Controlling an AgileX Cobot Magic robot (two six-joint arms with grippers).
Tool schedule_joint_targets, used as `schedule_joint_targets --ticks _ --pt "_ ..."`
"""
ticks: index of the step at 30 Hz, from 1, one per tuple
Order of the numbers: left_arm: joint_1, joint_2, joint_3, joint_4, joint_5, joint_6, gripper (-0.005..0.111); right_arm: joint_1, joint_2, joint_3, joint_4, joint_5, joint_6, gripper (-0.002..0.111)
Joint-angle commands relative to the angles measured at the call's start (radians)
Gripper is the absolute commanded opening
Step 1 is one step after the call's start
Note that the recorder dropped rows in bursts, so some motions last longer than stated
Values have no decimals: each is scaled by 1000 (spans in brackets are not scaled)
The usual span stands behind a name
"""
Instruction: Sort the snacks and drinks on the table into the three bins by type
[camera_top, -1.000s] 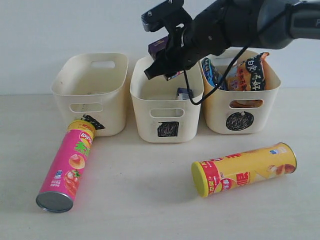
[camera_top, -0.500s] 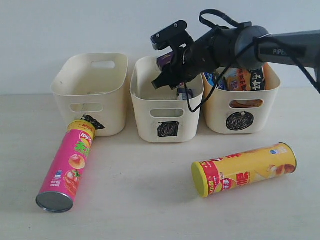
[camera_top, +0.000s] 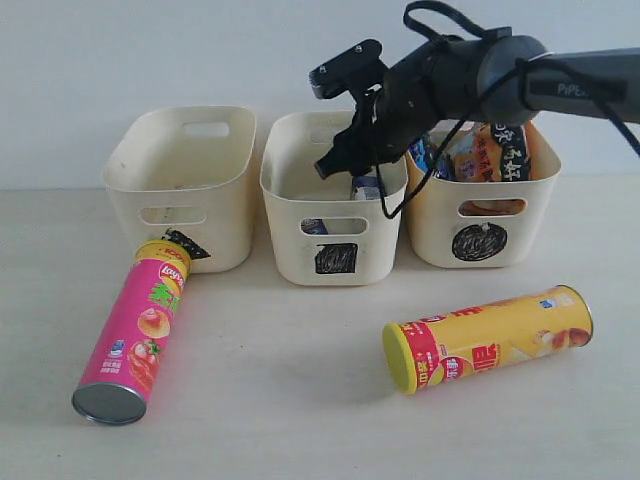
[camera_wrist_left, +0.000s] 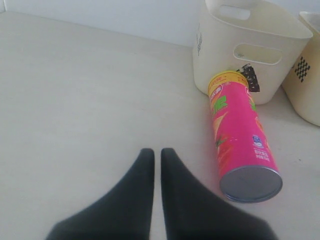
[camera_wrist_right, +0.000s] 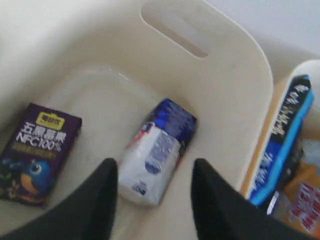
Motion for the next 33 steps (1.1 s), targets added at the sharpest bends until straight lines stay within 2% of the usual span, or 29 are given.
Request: schedule_joint_targets --ticks 1,7,11,22,33 --pt "3 -4 -3 -3 -3 -8 4 -19 -75 -7 -7 230 5 -1" --pt "3 -4 -3 -3 0 -8 4 -78 -147 -7 -8 443 13 0" --pt "3 -4 -3 -3 0 -8 4 -131 -210 13 -4 519 74 0" --pt "3 -4 -3 -3 -1 -8 4 -265 -497 385 1 348 147 0" --pt "3 -4 -3 -3 -1 -8 4 -267 -760 632 19 326 219 0"
